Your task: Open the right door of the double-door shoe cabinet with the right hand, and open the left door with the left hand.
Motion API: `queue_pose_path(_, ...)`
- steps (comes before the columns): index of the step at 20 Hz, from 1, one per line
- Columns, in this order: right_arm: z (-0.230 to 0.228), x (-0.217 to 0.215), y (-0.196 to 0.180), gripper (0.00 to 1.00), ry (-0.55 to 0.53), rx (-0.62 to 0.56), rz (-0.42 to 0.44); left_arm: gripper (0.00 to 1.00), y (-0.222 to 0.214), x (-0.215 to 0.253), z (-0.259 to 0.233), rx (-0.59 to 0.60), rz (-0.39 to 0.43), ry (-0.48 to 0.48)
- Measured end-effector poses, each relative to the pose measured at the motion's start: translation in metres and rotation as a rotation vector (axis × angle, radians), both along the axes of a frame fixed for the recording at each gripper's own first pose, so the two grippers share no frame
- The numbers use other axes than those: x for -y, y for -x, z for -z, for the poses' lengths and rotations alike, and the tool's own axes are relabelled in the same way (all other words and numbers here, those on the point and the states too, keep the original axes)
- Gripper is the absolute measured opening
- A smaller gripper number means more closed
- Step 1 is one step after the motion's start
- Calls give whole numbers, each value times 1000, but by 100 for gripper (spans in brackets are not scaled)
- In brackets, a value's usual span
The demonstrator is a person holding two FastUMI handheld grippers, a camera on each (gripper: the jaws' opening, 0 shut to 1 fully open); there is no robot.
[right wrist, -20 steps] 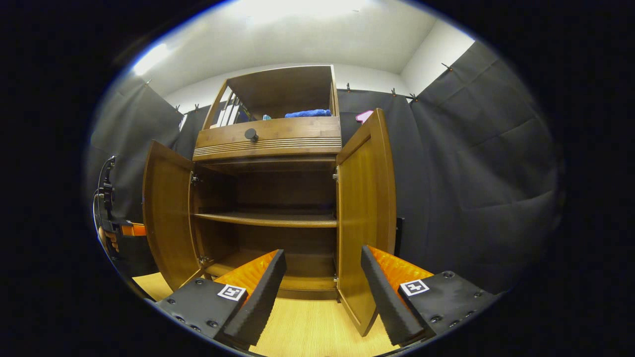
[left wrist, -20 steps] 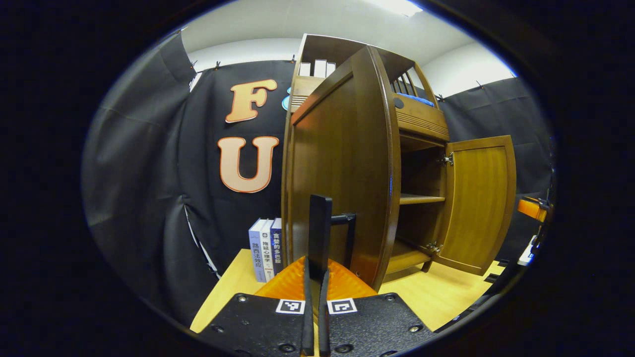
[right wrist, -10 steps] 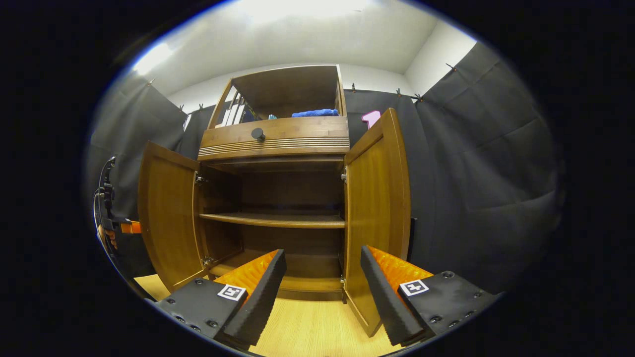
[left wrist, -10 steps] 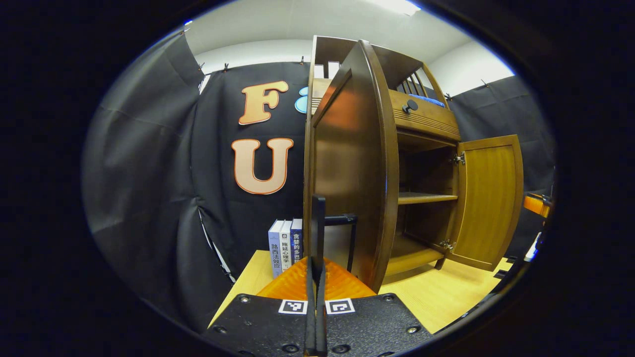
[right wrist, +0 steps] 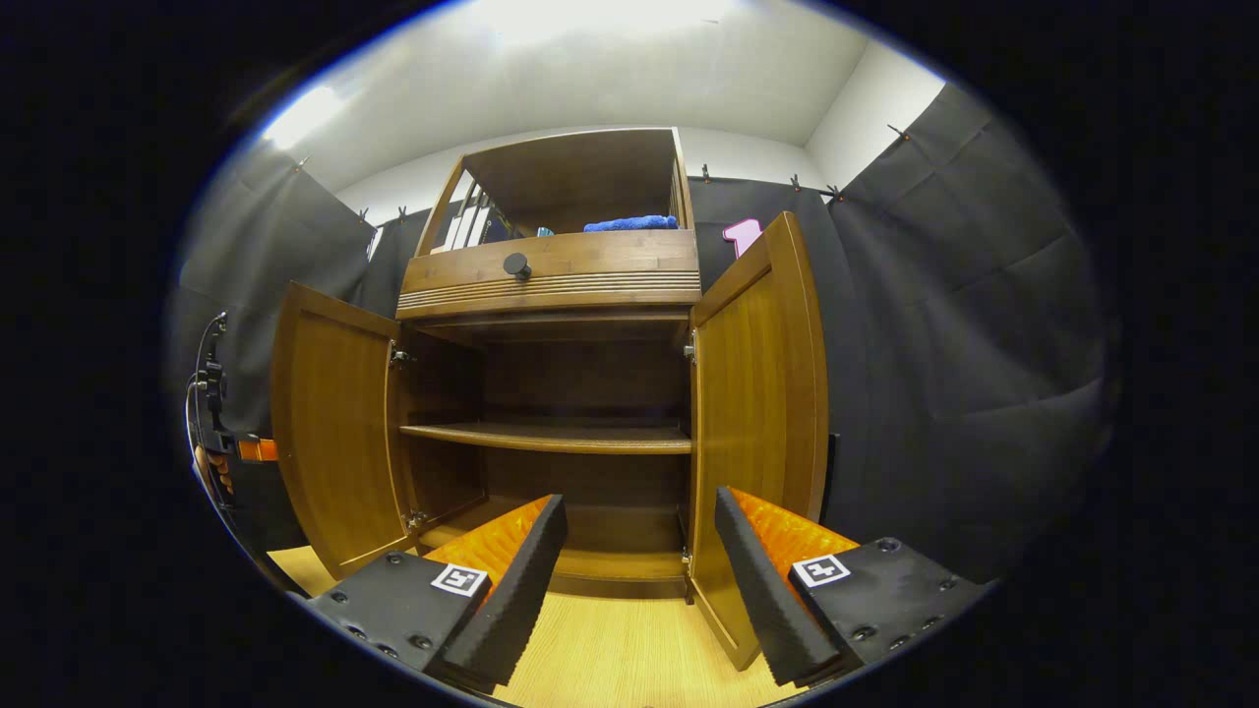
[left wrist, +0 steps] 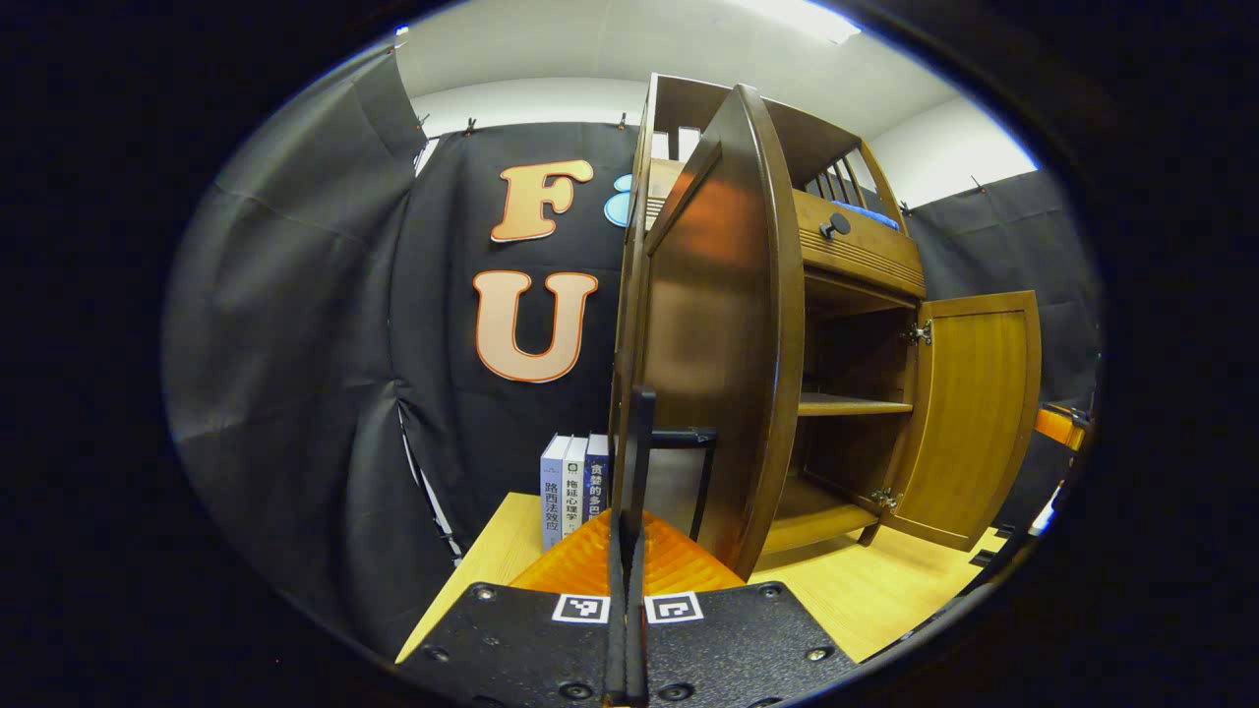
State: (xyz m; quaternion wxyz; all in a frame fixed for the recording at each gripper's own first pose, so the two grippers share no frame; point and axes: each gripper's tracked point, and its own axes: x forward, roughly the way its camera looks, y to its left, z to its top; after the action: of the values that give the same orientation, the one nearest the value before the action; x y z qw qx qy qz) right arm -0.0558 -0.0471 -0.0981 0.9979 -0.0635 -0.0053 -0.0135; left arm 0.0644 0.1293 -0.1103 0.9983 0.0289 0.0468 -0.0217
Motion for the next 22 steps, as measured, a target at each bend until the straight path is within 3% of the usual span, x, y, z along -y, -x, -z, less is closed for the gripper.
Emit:
queue_pose_path(11,0,9,4,89,-17,-6,-5,5,40,-4,4,-35,-88,68)
queue_pose_path(13,-3,9,7,89,-23,1,-9,0,51,2,2,-32,-87,81)
queue_pose_path(17,-3,7,12,89,-18,-4,-23,1,73,9,-13,2,-93,75)
queue_pose_path(18,-5,6,13,89,-15,-4,-25,13,77,12,-17,10,-93,72)
queue_pose_path(22,-7,5,21,89,-15,-2,-35,24,92,19,-28,25,-121,52)
